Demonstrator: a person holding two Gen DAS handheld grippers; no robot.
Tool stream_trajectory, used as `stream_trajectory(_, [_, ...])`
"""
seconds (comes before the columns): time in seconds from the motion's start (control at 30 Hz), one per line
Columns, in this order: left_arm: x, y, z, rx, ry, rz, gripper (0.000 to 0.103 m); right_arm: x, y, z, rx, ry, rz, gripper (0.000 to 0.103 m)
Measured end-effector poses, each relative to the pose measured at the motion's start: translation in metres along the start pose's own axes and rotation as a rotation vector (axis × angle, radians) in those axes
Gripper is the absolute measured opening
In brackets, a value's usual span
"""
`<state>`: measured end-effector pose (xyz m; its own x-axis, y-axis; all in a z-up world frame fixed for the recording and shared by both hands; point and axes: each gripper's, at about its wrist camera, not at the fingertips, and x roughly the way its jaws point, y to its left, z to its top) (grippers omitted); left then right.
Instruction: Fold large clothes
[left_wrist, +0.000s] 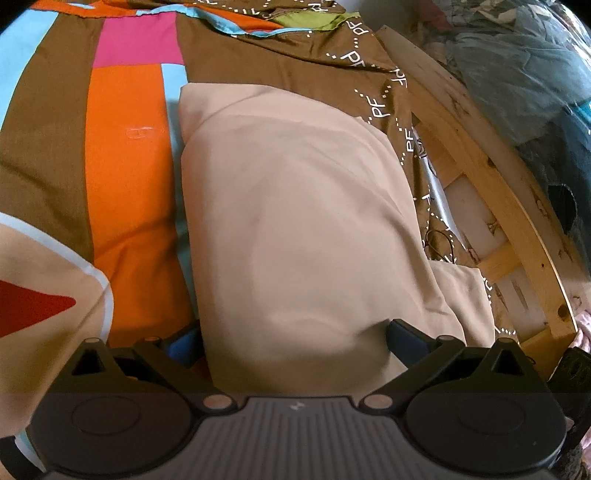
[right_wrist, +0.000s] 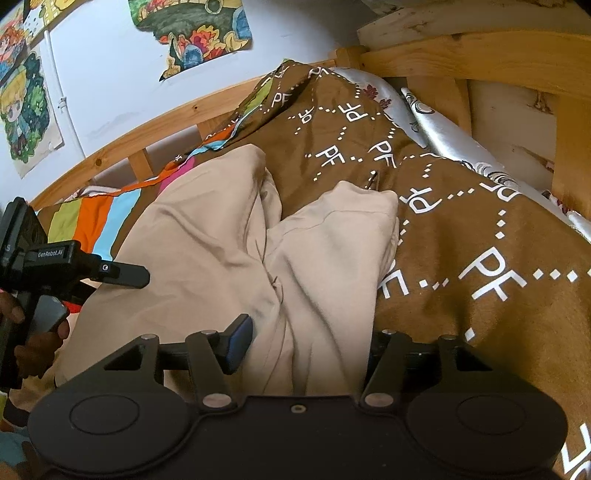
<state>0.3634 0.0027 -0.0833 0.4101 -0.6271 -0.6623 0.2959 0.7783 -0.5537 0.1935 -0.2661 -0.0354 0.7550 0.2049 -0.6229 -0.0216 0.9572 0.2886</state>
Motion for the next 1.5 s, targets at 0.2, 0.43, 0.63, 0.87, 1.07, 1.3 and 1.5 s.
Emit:
stream_trajectory(0.2, [0.002,0.0,0.002,-0.003,-0.006,0.007,0.103,0.0,0.0,0.0,-0.003,0.0,0.002,0.06])
stream_trajectory(0.43, [0.001,0.001,0.012,-0.006,-0.053,0.028,0.103,0.0,0.001,-0.001,-0.021,-0.003,0.005,0.063])
stream_trajectory(0.63, [0.005,0.009,0.01,-0.053,-0.049,0.003,0.103,0.0,0.001,-0.002,-0.023,-0.003,0.005,0.063])
stream_trajectory(0.87, [0.006,0.008,0.01,-0.044,-0.054,0.013,0.103,0.001,0.002,-0.002,-0.025,-0.002,0.006,0.064])
stream_trajectory(1.07, [0.005,0.004,0.008,-0.053,-0.076,0.015,0.1,0.001,0.003,-0.002,-0.037,0.001,0.002,0.065])
stream_trajectory(1.3, [0.001,-0.002,0.007,-0.03,-0.073,0.041,0.092,0.0,0.005,-0.002,-0.046,-0.008,-0.019,0.058])
stream_trajectory(1.5, [-0.001,-0.017,0.003,0.003,-0.104,0.095,0.089,-0.001,0.003,-0.001,-0.036,-0.008,-0.018,0.043])
